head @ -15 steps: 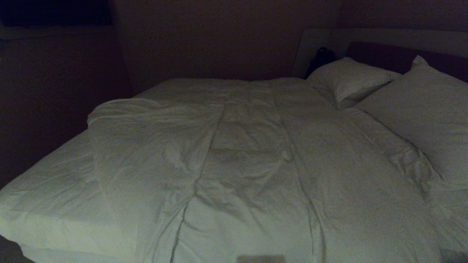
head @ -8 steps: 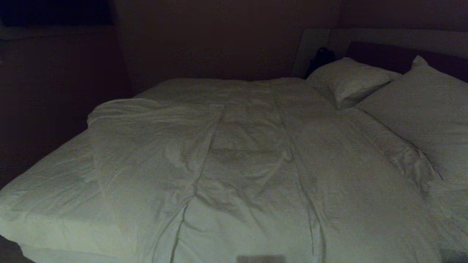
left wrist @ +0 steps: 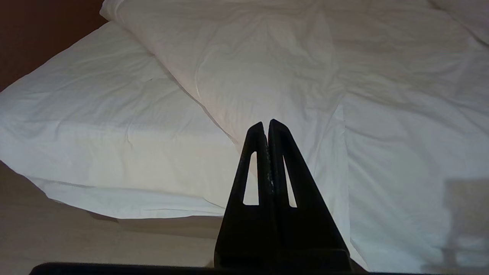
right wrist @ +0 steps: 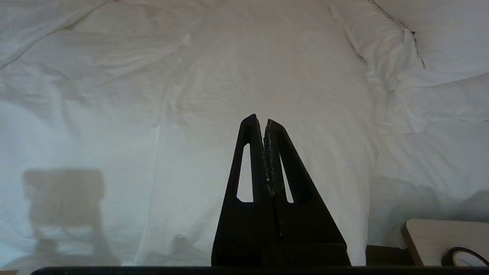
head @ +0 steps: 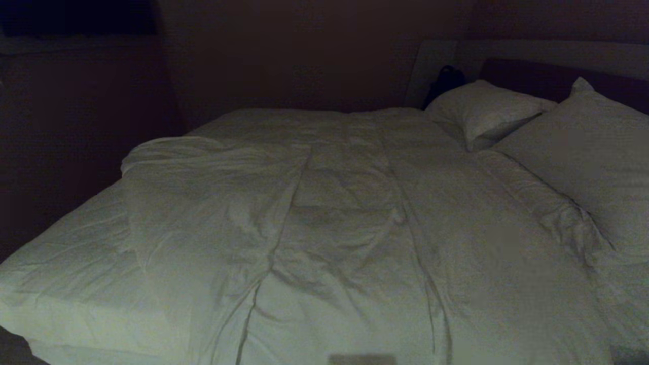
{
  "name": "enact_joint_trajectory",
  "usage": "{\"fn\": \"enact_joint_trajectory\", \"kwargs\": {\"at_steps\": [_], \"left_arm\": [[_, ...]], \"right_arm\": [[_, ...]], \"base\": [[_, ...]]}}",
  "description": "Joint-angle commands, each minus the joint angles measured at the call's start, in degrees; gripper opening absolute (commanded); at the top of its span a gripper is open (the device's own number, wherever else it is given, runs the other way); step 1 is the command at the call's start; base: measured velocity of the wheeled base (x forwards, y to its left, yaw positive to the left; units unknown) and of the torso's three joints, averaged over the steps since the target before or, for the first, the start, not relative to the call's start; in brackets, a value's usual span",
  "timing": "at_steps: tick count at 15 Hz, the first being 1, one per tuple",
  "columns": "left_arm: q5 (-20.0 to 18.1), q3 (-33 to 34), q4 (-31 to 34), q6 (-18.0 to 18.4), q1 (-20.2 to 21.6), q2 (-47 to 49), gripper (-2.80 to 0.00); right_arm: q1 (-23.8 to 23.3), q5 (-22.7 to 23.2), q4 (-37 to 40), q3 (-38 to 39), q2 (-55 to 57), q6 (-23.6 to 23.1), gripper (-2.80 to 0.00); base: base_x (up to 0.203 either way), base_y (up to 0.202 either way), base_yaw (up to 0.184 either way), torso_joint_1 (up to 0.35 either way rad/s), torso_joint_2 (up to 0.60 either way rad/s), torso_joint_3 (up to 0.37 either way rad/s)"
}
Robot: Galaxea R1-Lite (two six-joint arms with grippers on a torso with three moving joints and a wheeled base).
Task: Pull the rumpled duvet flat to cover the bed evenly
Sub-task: Hold the folded corner of the quilt
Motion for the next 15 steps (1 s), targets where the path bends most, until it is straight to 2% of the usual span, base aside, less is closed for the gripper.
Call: {"fn": "enact_joint_trajectory", "kwargs": {"at_steps": [1, 13, 15], "left_arm": [[0.0, 0.0, 0.0, 0.0, 0.0, 0.0, -2.8], [0.0, 0.0, 0.0, -0.3, 0.0, 0.0, -2.8], [0.1, 0.0, 0.0, -0.3, 0.0, 0.0, -2.8]], "right_arm": [[0.0, 0.0, 0.0, 0.0, 0.0, 0.0, -2.8], [0.0, 0.0, 0.0, 0.0, 0.0, 0.0, -2.8], [0.0, 0.0, 0.0, 0.0, 0.0, 0.0, -2.8]], "base": [[0.0, 0.0, 0.0, 0.0, 0.0, 0.0], [0.0, 0.0, 0.0, 0.0, 0.0, 0.0], [0.006, 0.071, -0.007, 0.003, 0.0, 0.0]]}}
